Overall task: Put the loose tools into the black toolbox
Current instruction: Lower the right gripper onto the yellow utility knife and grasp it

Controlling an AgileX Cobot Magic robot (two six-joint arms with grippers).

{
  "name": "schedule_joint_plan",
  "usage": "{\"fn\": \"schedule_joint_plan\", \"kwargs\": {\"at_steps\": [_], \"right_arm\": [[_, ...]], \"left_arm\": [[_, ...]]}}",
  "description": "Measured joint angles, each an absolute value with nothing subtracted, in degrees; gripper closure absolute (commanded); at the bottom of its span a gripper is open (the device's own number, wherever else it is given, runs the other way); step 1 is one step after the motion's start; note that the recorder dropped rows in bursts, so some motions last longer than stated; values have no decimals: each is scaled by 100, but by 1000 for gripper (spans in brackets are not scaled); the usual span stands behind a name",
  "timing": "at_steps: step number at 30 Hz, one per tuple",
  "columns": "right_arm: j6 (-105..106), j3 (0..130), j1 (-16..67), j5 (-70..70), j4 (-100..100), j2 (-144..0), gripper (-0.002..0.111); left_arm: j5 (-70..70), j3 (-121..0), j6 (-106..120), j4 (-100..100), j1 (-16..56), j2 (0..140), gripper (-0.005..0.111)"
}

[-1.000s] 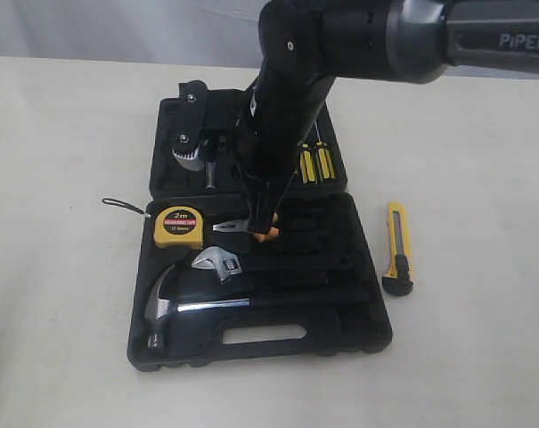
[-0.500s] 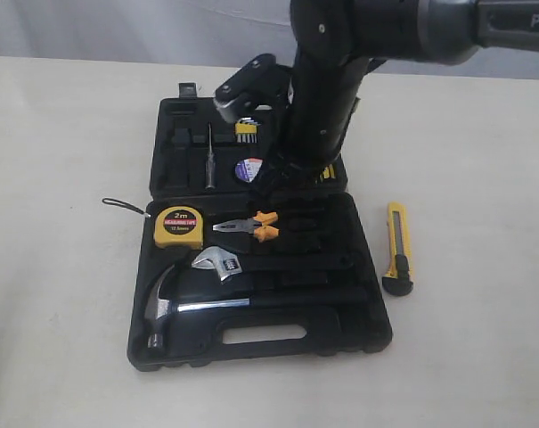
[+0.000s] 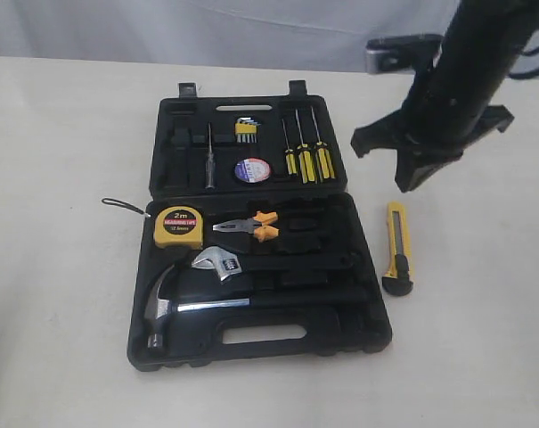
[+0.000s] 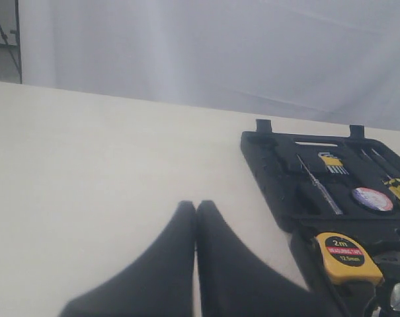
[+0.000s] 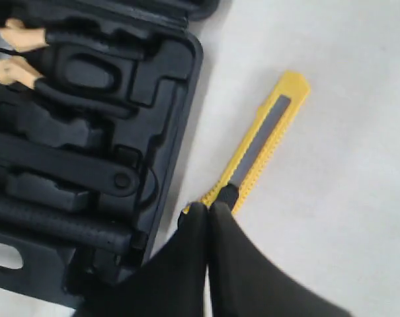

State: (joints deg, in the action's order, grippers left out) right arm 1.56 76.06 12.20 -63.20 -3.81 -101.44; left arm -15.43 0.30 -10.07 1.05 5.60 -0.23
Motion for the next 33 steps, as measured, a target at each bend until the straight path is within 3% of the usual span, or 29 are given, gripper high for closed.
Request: {"fn": "schedule_joint_plan", "kwargs": {"at_steps": [3, 7, 14, 18, 33], "right_arm": [[-34, 6515, 1186, -5362, -588, -10131, 108], [-287, 5987, 1186, -4761, -683, -10131, 106], [-482, 5924, 1186, -4749, -472, -10131, 61], [-1093, 5901, 1186, -4861, -42, -10131, 53], [-1684, 5193, 1186, -3557, 0, -10131, 51]], "left_arm": [[-1543, 30, -1007, 105, 560, -23, 107], [-1543, 30, -1007, 105, 560, -23, 107], [-1543, 30, -1007, 105, 560, -23, 107], [-1543, 30, -1007, 105, 560, -23, 107], [-1543, 30, -1007, 105, 560, -23, 107]]}}
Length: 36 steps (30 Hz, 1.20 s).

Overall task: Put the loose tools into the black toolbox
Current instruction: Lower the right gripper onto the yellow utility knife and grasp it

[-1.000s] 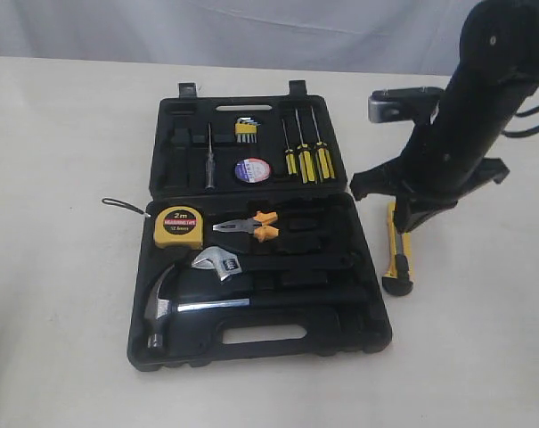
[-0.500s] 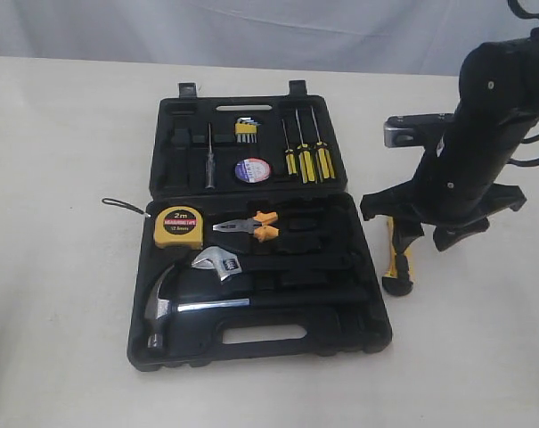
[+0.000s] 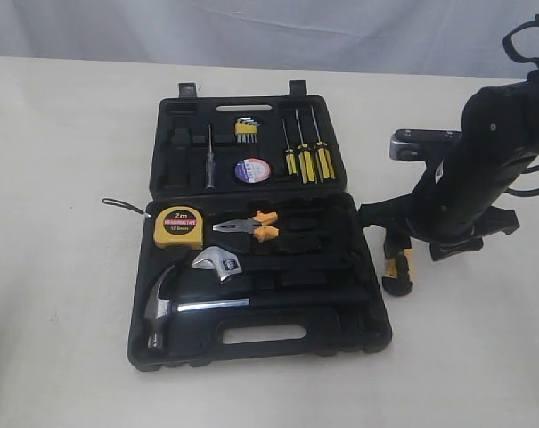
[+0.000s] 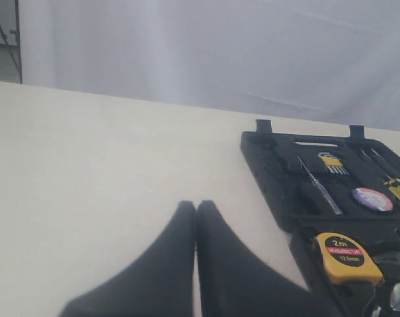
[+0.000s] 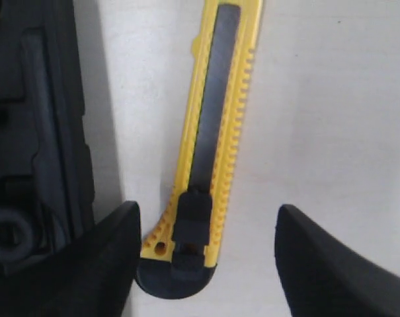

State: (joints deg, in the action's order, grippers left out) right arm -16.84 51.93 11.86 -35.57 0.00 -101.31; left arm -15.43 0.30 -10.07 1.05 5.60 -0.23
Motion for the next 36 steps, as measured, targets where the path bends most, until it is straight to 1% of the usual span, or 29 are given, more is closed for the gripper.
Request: {"fn": "schedule_joint_plan", "kwargs": {"at_steps": [21, 32, 34, 35, 36], "right_arm": [[-1860, 5193, 1186, -3209, 0, -10144, 51], [-1860, 5193, 1186, -3099, 0, -10624, 51], [-1871, 5193, 1186, -3099, 0, -10635, 58], [-1891, 5193, 1186, -3099, 0, -10648, 66], [-1895, 5193, 1186, -3115, 0, -10657, 76]], "left_arm": [[-1543, 30, -1007, 105, 560, -23, 107], [-1543, 30, -1007, 105, 560, -23, 107], [-1543, 30, -1007, 105, 560, -23, 107], [-1543, 30, -1007, 105, 560, -23, 107], [-1543, 30, -1007, 105, 560, -23, 107]]}}
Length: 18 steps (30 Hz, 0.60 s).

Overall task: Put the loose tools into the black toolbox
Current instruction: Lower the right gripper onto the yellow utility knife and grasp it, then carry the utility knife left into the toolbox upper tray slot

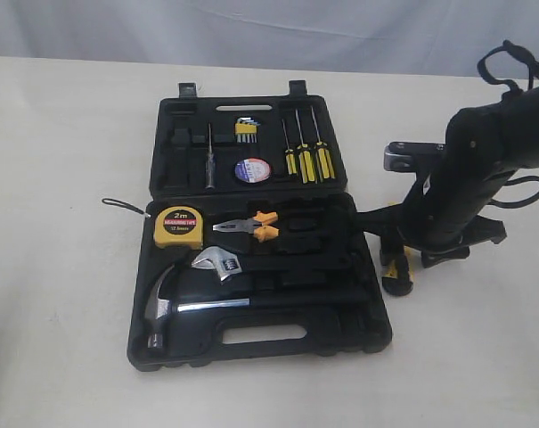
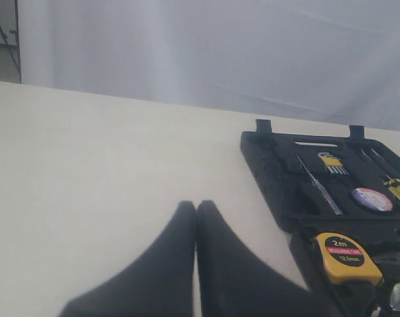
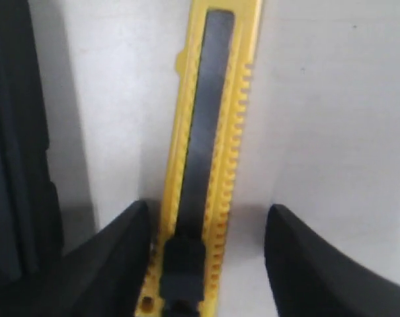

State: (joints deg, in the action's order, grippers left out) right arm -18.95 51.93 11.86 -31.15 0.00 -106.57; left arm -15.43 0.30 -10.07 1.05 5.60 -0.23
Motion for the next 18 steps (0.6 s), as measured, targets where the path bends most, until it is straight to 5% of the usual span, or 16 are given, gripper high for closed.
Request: {"fn": "schedule_joint_plan", "kwargs": {"at_steps": [3, 18], "right_arm": [[-1895, 5225, 1174, -3140, 103, -10693, 108], [-1546, 6091, 1321, -4268, -38, -9793, 108]], "left_arm": [[-1543, 30, -1007, 105, 560, -23, 107], [-1543, 30, -1007, 105, 560, -23, 107]]}}
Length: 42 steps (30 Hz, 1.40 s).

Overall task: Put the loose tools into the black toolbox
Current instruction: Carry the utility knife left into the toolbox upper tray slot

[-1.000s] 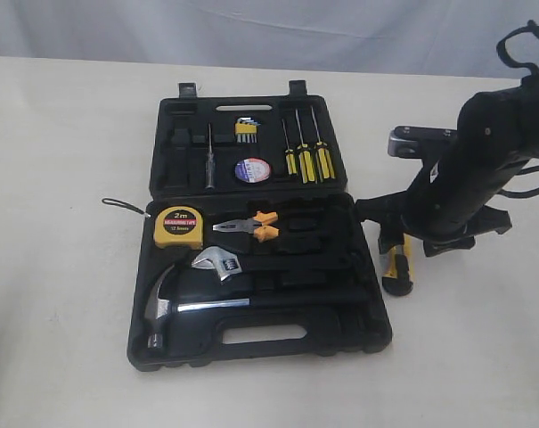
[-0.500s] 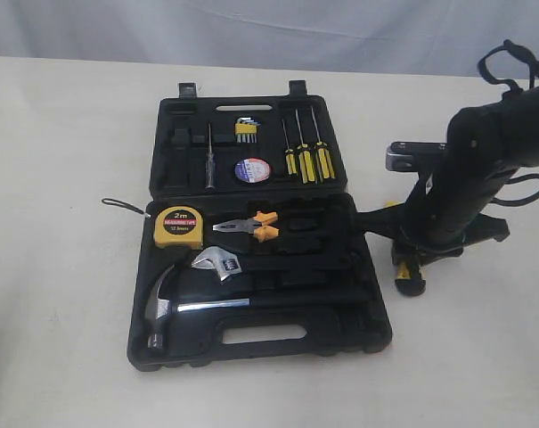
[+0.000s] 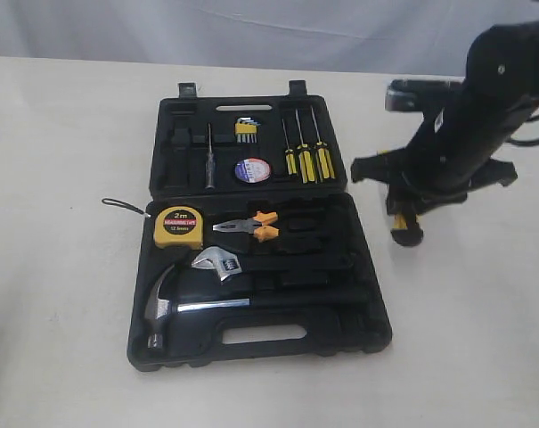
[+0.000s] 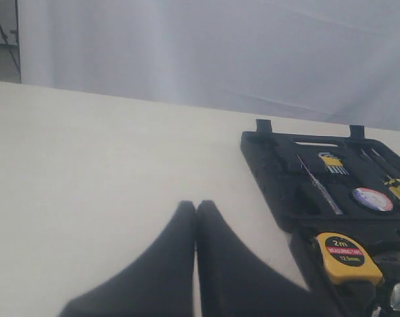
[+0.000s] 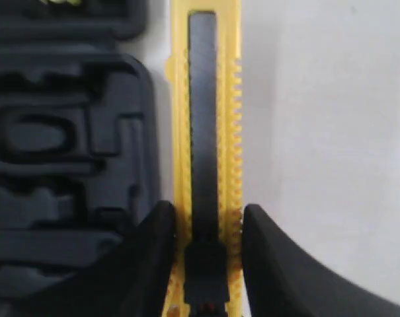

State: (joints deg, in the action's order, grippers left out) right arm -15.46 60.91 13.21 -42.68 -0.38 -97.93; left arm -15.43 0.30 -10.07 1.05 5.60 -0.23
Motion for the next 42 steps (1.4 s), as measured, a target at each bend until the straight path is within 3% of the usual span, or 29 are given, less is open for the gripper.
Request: {"fn": "schedule_joint_plan", "kwargs": {"at_steps": [7, 14, 23, 42], "right_arm": [[-2093, 7205, 2202, -4543, -433, -9512, 109], [-2824, 8540, 3115, -4536, -377, -10170, 109], [-4860, 9650, 3994, -4056, 1865, -11574, 109], [-5748, 10812, 4164, -3258, 2928, -13529, 109]], "left_arm": [[-1543, 30, -1007, 105, 560, -23, 107], [-1543, 30, -1007, 105, 560, -23, 107], [-1543, 30, -1007, 105, 560, -23, 107], [-1543, 30, -1007, 105, 560, -23, 107]]}}
